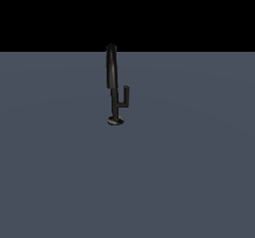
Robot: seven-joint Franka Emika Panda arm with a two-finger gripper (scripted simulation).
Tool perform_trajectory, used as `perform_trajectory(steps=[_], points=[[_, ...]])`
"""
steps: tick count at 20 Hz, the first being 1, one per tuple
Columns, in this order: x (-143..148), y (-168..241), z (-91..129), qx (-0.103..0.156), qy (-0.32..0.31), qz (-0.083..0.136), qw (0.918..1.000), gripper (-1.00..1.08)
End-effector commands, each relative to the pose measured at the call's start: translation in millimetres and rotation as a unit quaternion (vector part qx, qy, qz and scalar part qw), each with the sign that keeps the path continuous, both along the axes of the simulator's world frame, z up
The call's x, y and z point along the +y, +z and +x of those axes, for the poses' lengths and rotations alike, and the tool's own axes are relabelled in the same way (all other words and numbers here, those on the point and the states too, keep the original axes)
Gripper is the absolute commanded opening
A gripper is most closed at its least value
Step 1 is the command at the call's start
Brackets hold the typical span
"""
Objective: Turn on the faucet by rotating a designated handle.
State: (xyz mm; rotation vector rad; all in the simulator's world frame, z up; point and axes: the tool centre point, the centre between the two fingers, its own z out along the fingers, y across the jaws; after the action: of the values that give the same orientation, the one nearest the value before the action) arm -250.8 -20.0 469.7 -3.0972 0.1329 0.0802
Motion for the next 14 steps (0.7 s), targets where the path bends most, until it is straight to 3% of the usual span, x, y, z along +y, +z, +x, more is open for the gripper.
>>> perform_trajectory(steps=[1,14], points=[[0.0,0.0,0.0,0.000,0.000,0.000,1.0000,-1.00],[5.8,-4.9,23.3,0.027,-0.025,0.025,0.9990,-1.00]])
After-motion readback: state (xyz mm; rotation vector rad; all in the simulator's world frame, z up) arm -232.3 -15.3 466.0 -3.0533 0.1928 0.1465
